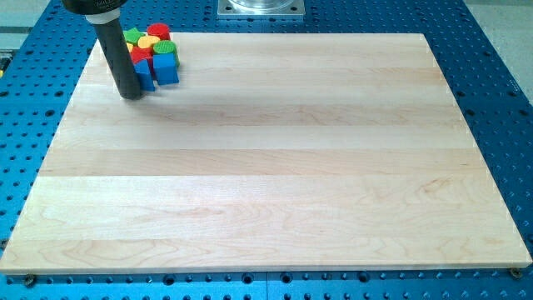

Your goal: Push the green star into the green circle

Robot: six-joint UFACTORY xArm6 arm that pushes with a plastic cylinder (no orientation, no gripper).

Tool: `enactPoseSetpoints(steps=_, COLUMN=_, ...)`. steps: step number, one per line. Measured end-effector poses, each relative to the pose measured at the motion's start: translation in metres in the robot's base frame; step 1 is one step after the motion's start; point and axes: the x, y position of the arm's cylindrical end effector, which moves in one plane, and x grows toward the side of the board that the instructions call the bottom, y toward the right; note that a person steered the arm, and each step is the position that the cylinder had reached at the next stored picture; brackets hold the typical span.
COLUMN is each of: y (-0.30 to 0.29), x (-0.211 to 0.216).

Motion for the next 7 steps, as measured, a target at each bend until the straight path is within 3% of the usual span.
enactPoseSetpoints(steps=3, y=-0.007, x=0.083)
enactPoseSetpoints(steps=4, y=-0.054, x=0.093)
enactPoseSetpoints(steps=5, y=-0.097, x=0.075)
enactPoseSetpoints(steps=7, y=-0.078, x=-0.086)
